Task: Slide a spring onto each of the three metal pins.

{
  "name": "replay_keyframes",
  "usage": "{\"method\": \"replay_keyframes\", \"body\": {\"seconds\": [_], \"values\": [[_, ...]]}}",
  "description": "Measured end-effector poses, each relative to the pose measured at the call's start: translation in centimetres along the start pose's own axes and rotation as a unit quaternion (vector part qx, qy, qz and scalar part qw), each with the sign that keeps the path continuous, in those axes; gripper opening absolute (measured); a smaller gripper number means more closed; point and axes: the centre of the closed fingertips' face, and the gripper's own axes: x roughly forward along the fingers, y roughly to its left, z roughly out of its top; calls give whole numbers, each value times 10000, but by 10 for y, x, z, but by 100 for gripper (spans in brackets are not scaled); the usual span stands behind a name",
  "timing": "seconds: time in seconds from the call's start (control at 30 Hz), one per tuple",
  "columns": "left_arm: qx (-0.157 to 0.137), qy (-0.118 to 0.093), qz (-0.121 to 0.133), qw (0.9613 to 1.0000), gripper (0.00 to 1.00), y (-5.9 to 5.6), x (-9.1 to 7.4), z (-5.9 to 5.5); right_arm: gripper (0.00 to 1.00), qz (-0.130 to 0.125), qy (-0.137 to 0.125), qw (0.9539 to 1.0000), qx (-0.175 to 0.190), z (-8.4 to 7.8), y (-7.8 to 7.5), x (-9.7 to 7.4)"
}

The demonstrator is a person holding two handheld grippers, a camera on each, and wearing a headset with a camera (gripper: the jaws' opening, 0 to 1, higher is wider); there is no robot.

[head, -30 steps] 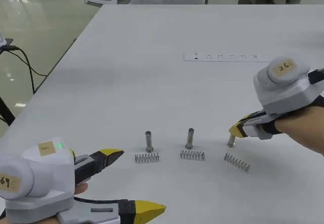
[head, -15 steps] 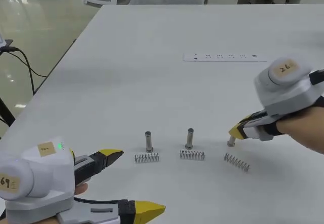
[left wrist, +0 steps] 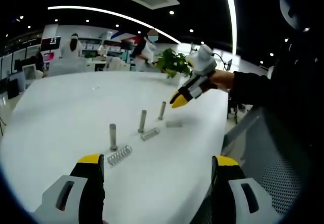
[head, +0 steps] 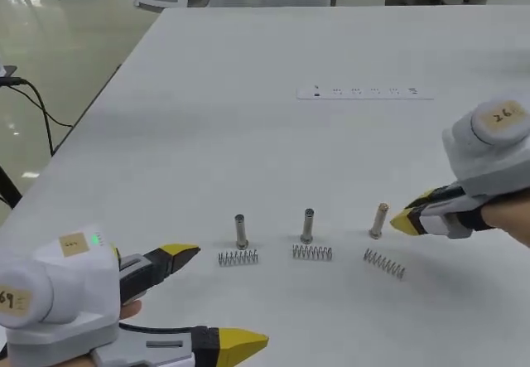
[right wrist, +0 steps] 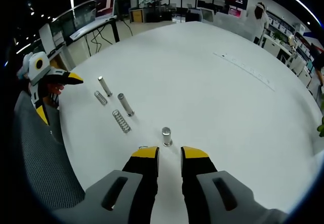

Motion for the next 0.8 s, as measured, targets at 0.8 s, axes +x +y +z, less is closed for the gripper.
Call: {"method": "replay_keyframes", "body": {"seconds": [0.8], "values": [[15, 14, 14, 10000, 84, 0, 0, 0, 13, 576, 780, 9926, -727, -41, 32, 19]]}}
